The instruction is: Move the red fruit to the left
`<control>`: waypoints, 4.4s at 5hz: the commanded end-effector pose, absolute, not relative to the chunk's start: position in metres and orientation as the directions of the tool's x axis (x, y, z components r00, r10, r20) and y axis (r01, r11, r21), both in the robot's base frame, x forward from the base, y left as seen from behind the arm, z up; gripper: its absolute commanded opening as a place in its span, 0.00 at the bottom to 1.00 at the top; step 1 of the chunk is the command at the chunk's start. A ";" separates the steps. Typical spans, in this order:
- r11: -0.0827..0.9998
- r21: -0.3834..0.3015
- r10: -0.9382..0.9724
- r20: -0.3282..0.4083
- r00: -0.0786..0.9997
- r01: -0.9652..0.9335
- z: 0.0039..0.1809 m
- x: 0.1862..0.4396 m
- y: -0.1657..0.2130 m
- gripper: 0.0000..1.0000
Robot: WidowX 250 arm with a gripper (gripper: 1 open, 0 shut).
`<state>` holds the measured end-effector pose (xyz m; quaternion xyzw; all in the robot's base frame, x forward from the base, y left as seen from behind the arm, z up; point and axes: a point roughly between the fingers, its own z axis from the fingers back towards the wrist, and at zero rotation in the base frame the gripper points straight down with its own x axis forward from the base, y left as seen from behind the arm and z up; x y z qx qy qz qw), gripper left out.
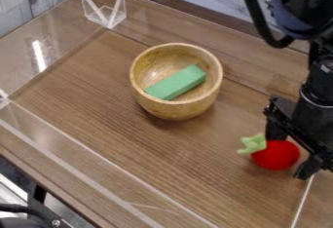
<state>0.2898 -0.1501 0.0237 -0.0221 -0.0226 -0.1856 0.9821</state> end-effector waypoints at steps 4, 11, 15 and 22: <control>0.894 -0.053 -0.442 0.065 0.895 0.445 0.016 0.276 -0.156 0.00; 0.951 0.097 -0.310 0.281 0.908 0.295 0.135 0.283 -0.104 0.00; 0.969 0.050 -0.244 0.322 0.915 0.241 0.140 0.296 -0.103 0.00; 0.987 -0.032 -0.139 0.333 0.933 0.159 0.137 0.307 -0.087 0.00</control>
